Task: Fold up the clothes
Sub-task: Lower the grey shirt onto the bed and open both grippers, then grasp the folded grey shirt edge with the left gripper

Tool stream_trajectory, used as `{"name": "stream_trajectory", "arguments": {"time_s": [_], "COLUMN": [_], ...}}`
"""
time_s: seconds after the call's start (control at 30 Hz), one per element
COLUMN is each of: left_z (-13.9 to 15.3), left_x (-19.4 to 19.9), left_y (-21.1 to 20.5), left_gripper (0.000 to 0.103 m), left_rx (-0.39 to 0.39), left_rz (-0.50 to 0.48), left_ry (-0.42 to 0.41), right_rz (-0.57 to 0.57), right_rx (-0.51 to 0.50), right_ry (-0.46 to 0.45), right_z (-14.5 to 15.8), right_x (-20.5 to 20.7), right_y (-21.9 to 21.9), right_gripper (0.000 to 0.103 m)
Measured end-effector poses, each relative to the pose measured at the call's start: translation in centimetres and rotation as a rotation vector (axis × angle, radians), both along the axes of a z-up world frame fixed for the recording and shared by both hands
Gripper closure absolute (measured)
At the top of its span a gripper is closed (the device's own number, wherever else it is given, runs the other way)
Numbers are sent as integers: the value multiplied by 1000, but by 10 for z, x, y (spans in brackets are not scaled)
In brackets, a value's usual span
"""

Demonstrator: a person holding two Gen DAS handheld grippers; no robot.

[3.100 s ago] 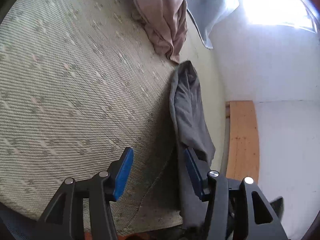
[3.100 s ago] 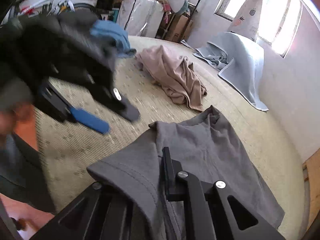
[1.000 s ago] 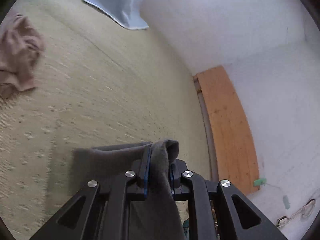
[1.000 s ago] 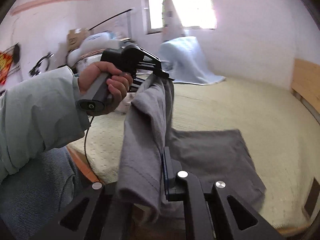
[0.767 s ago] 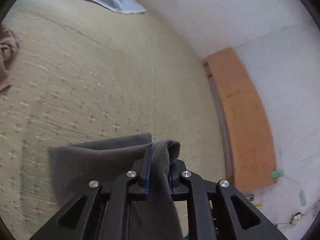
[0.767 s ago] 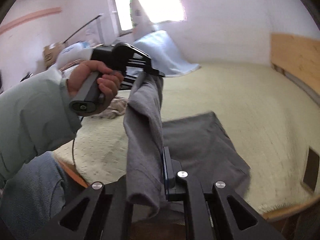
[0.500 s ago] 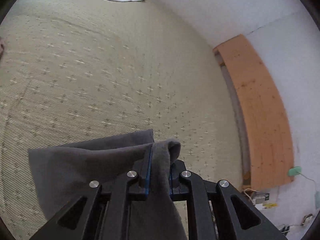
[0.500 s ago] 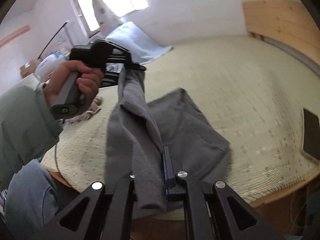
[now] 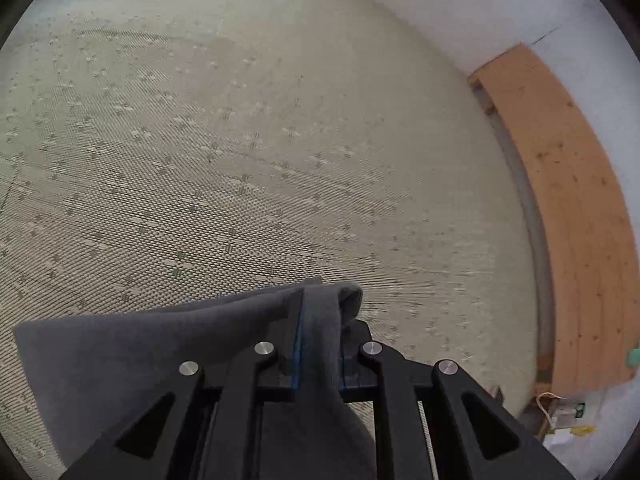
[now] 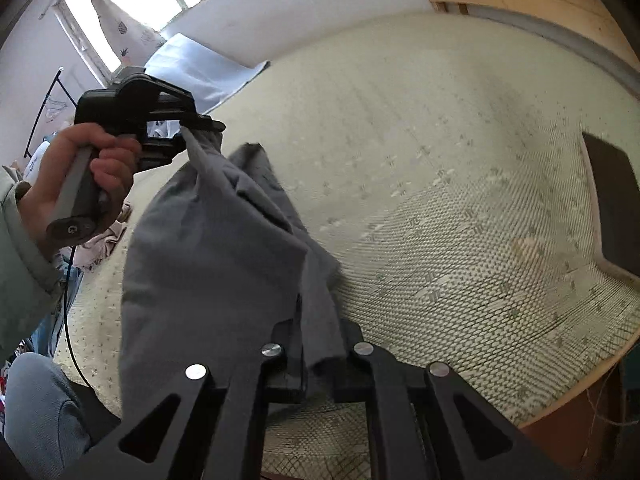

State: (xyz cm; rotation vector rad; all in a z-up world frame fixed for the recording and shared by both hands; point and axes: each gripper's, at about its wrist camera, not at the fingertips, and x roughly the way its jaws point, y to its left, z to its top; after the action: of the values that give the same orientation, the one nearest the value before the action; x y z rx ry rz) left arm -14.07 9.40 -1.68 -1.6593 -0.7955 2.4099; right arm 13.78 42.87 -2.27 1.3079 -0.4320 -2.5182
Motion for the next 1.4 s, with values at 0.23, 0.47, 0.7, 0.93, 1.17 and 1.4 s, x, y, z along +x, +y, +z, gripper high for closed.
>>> {"name": "stream_trajectory", "arguments": {"time_s": [0.23,0.47,0.7,0.93,1.17,1.4], "left_z": [-16,3,21,1,-30,-39], "left_x": [-12,-5,37,104,124,124], "left_y": [3,-37,-113,-167,-174,-173], "left_gripper": [80,43,34,34,34,37], "left_rx": [11,174,182,147,203,241], "left_rz": [5,29,56,53,34,73], "left_ry": [-30,53,110,77,31,50], "right_rz": [27,-123,-220,-154,-38,173], "right_rx": [33,109,137,155,177,199], "right_ry": [-19,-17,49,146,183,230], "right_z": [1,8,21,37,39,38], "right_x": [3,1,0,-4,-4,1], "right_y": [-1,25,36,8,-35,-104], "right_gripper": [98,76,64,60,58,58]}}
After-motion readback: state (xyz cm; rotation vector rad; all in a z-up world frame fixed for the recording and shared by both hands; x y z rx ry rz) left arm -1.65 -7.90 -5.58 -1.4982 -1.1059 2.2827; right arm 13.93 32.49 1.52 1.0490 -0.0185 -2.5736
